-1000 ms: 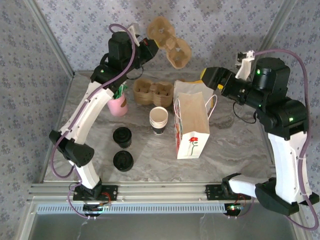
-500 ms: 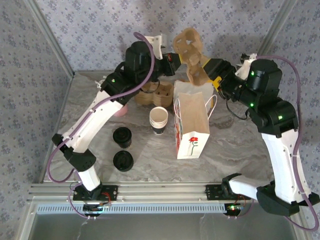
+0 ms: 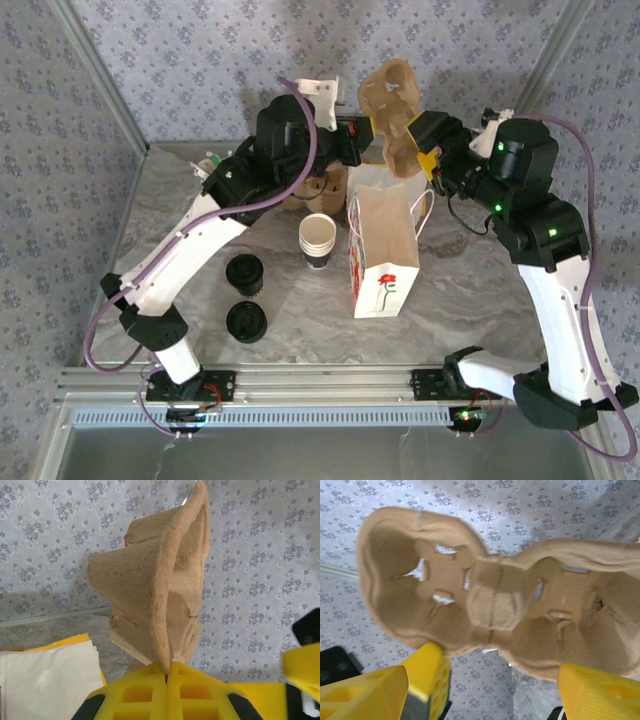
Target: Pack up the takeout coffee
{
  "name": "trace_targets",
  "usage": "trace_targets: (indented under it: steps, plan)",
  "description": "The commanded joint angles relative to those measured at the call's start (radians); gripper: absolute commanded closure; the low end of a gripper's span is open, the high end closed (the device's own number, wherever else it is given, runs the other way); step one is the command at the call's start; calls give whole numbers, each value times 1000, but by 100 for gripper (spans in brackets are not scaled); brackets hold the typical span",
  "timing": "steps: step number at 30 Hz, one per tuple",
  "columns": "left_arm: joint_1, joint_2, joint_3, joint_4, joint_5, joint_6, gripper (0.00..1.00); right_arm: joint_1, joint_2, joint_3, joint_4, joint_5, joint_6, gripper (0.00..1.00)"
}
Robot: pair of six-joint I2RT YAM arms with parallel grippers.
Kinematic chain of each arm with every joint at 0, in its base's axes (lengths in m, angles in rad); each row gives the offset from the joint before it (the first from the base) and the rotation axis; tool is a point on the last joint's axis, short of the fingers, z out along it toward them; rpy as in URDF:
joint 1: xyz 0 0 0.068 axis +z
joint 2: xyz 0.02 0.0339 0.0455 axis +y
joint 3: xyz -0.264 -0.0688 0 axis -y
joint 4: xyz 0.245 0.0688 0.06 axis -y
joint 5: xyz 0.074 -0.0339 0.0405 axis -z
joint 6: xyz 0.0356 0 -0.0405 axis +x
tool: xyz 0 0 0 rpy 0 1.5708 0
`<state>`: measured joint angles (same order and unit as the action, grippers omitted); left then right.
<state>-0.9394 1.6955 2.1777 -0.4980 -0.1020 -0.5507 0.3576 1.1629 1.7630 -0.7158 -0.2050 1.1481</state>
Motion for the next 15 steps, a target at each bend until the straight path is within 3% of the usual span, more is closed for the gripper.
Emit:
trace_targets:
  steps: [1, 15]
  plan:
    - [-22, -37, 12, 23, -31, 46, 100, -2, -4, -23, 51, 16, 44, 20]
    - [-65, -35, -7, 34, -58, 74, 100, 6, 44, -37, 148, -7, 97, 20]
